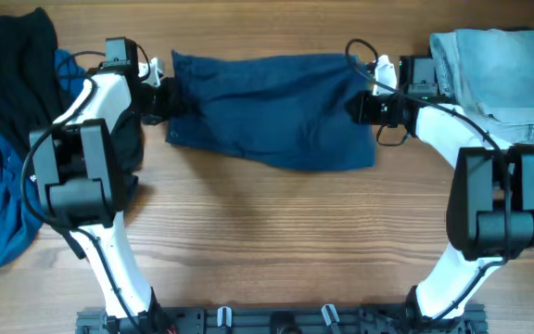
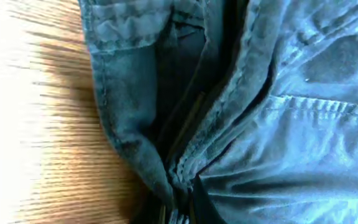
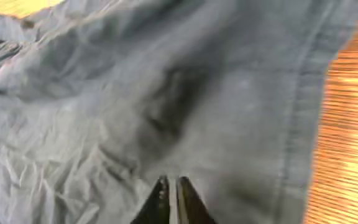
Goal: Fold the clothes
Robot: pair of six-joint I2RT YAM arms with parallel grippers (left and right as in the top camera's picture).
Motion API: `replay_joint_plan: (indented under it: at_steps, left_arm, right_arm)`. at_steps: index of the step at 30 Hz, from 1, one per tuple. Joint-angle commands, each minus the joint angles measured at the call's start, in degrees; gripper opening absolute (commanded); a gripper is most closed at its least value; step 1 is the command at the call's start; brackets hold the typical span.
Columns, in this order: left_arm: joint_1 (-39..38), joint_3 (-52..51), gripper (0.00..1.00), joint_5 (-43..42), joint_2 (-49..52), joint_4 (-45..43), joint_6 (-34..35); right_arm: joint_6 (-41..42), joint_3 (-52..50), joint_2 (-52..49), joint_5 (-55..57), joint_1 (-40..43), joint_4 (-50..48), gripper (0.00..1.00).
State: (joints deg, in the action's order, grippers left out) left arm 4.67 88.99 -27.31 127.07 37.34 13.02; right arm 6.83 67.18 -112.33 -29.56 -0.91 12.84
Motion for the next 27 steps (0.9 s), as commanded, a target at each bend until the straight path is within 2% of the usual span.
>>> replay_joint_plan:
  at_steps: [1,7,22,27]
  left_arm:
    - [0.6,-1.6,0.04,5.6,0.2,1.4,0.8]
    - [0.7,-1.6,0.04,14.6,-4.1,2.6,0.7]
    - [0.4,-1.6,0.04,14.6,-6.9,1.0,0.7]
    - [0.4,-1.6,0.04,14.5,-7.1,-0.1,0.7]
  right_arm:
    - [-0.6,-0.1,-0.7,1.8,0.0,0.6,0.05]
    - [-0.9,-0.1,-0.7,11.0,0.0,2.8,0.04]
    - [-3.5,-0.2,-0.7,5.1,-2.9,0.9,0.04]
    - [-3.4,-0.2,-4.9,5.8,-4.8,1.4,0.04]
